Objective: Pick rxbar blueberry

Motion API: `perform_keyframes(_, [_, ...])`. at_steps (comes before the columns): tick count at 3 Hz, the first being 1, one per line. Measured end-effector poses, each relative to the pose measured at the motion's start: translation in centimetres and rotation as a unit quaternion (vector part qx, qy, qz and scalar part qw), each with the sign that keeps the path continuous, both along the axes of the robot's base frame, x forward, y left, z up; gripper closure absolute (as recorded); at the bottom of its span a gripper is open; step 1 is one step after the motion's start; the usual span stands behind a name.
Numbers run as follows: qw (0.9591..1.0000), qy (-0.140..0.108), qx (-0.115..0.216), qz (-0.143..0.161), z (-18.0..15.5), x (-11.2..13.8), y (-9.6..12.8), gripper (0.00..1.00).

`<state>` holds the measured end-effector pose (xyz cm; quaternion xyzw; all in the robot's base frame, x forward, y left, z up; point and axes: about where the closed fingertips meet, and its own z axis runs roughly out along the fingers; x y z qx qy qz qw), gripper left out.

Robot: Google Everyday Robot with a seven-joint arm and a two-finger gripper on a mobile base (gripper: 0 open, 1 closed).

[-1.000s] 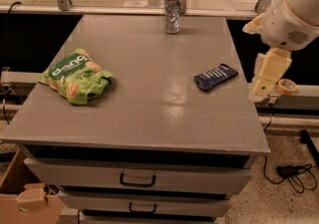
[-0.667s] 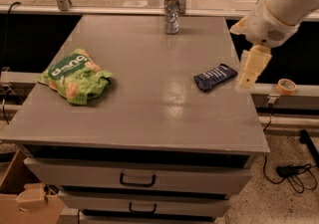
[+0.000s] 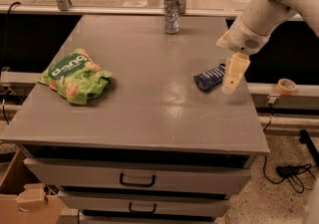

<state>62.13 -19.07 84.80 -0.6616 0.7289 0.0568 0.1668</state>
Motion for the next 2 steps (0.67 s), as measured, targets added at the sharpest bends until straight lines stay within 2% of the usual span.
perform_keyframes(1, [0.9996,0.027,0.008,0.004,-1.62,0.93,0.03,0.18])
perform_keyframes(2, [0.9985,0.046,0.026,0.015,-1.46,0.95,0.69,0.42])
